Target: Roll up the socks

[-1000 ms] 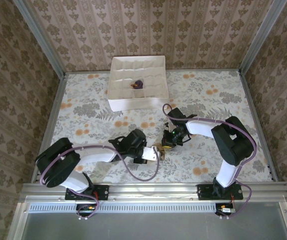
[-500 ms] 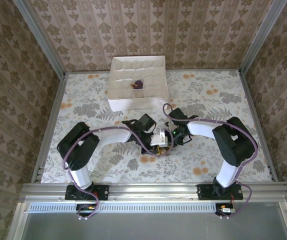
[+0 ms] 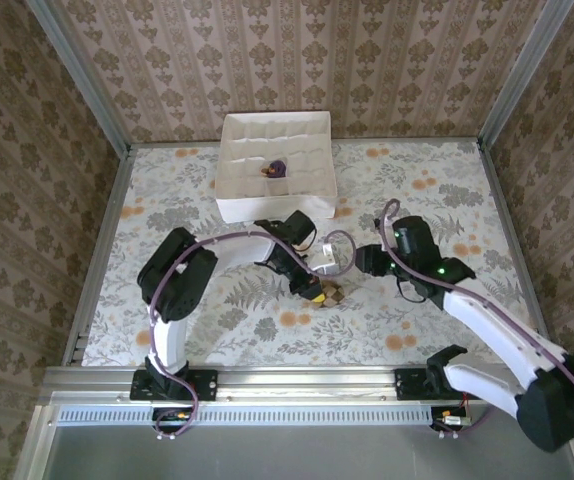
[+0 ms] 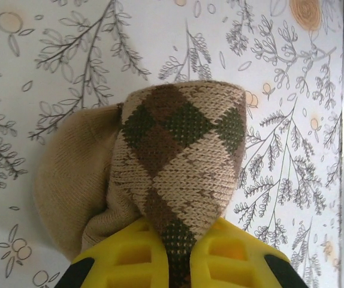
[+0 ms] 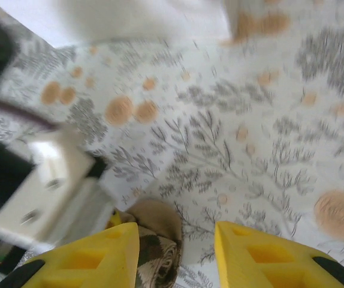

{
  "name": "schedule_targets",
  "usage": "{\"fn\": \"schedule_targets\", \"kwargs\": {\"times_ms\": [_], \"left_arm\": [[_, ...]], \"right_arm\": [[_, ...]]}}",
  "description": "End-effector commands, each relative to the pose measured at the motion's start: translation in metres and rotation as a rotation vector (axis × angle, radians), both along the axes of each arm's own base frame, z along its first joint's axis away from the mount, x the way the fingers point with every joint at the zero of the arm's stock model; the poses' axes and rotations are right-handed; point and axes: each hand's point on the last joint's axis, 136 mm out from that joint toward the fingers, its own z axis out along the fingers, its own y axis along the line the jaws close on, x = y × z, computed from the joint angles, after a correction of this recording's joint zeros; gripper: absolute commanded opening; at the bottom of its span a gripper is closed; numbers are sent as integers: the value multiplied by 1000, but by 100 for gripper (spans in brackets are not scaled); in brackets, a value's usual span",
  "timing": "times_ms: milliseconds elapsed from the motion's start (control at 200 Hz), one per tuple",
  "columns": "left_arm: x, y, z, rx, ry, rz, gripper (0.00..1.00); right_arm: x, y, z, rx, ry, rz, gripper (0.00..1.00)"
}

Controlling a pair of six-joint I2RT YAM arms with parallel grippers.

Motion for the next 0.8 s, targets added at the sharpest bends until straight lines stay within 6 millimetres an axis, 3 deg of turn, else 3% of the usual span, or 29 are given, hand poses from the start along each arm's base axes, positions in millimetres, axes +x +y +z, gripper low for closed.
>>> {"fn": "schedule_targets", "kwargs": {"times_ms": [0, 240, 450, 630, 795], "left_arm": [[4, 40, -45, 258, 101, 106, 0], [18, 34, -47, 262, 179, 127, 0], [20, 35, -46, 260, 202, 124, 0], [13, 37, -48, 240, 262, 133, 0], [7, 40, -50, 242, 306, 137, 0]], "right_arm": [[-10, -1, 14, -153, -112, 140, 37], [-38, 13, 6, -337, -266, 344, 41], [-65, 39, -22, -522, -353, 567, 46], [-69, 63, -56, -745, -374, 721, 48], [-59, 79, -78, -858, -401, 809, 53]]}}
